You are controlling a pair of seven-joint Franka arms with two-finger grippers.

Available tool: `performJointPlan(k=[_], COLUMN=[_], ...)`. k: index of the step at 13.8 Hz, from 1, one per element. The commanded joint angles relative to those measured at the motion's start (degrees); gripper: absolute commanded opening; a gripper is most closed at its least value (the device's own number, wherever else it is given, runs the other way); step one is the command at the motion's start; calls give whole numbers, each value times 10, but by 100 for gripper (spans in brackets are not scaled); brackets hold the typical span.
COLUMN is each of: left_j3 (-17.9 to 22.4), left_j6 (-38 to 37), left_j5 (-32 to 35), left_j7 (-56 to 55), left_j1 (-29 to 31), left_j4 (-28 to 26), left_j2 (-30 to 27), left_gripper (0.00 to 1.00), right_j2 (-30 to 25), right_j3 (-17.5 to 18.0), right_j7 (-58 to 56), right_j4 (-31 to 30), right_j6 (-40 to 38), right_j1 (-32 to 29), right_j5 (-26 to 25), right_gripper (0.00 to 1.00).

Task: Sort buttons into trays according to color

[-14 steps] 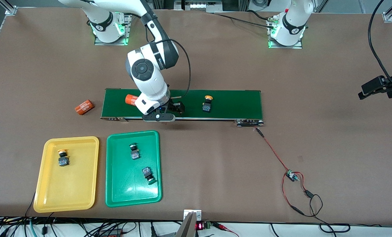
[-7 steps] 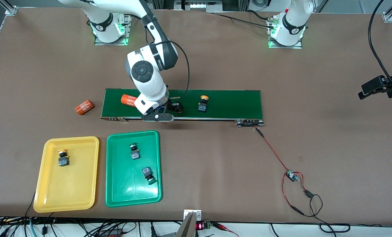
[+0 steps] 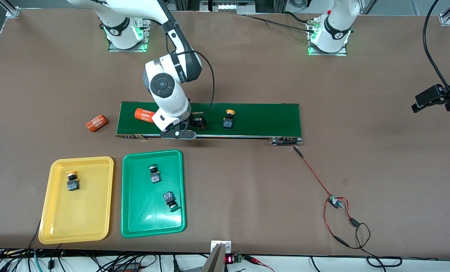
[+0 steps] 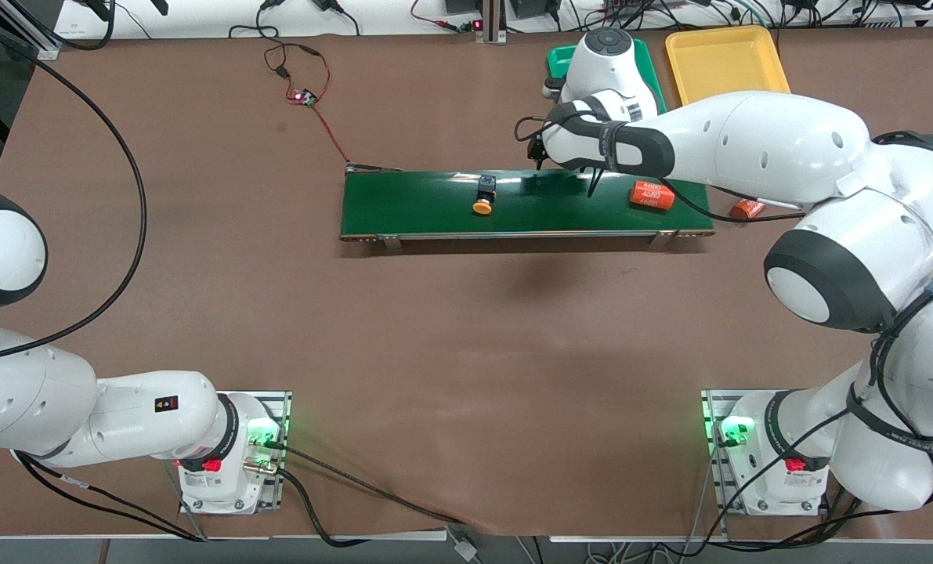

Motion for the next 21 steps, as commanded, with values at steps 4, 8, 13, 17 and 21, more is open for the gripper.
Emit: performJointPlan(k=[4,8,13,17,21], left_j3=[-3,-2,-5,-7,-7], left_j6=[-4,-4,-3,-3,-3], left_j5=[-5,-4,-4,-4,-4], left_j7=[12,12,11,11,11], left_j1=[5,5,5,4,5], left_j4=[-16,-16,-16,-16,-16], left_j2=[-15,-15,-15,-16,-15], left_gripper=[100,100,100,100,100], right_j2=[-8,-14,-70,-122,-156], right_j3=[-1,1,0,6,91], right_j7=[-3,-8,-94,-208,-232], right_j4=[-1,0,-4,1,-1], right_j6=[-18,-51,-93,-162,-186], right_j1=[4,5,-72,-187,-315], right_j5=[14,25,20,-7,-119], right_gripper=[100,100,100,100,100])
